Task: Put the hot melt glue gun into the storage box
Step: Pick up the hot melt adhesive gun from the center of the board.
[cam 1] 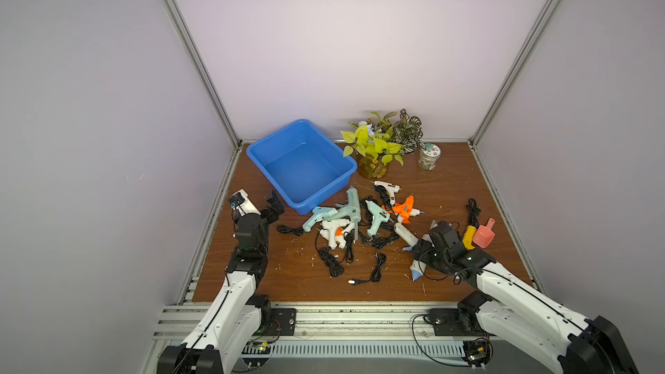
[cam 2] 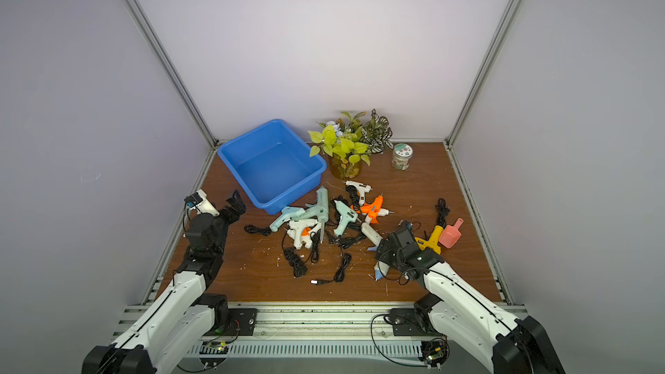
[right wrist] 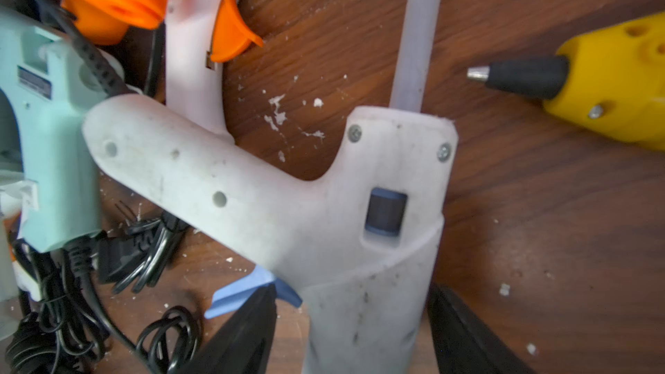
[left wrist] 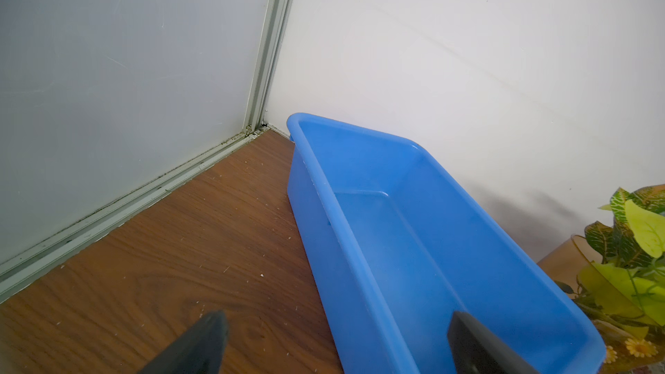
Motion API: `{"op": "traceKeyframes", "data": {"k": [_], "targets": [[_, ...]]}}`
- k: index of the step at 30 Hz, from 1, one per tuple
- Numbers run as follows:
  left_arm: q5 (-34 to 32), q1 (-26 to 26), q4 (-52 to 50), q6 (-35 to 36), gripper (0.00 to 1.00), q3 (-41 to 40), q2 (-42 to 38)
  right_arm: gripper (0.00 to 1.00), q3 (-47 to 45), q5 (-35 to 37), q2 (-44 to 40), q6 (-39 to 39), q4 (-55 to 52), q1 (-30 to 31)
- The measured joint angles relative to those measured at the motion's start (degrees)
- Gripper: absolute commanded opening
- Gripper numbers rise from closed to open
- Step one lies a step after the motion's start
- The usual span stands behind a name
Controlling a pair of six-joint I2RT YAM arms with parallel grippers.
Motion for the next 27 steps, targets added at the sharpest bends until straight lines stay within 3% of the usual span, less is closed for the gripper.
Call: {"op": "traceKeyframes", "data": {"k": [9, 13, 20, 27], "targets": [[1.0, 0.0, 0.1, -0.1, 1.0, 0.2, 1.9, 0.66, 0.0, -1.0, -0.4, 0.4, -1.0, 0.9], [1.7, 0.0, 0.1, -0.5, 1.0, 0.2, 2.8, 0.59, -0.6, -1.1, 0.4, 0.5, -3.0, 1.2], [2.3, 0.0, 0.2, -1.0, 1.0, 0.2, 2.9, 0.35, 0.4, -0.7, 3.7, 0.9, -1.5, 1.2], [2.6, 0.0, -0.5, -0.9, 1.0, 1.2, 2.9, 0.0, 3.3, 1.2, 6.4, -0.4, -1.9, 1.4]]}}
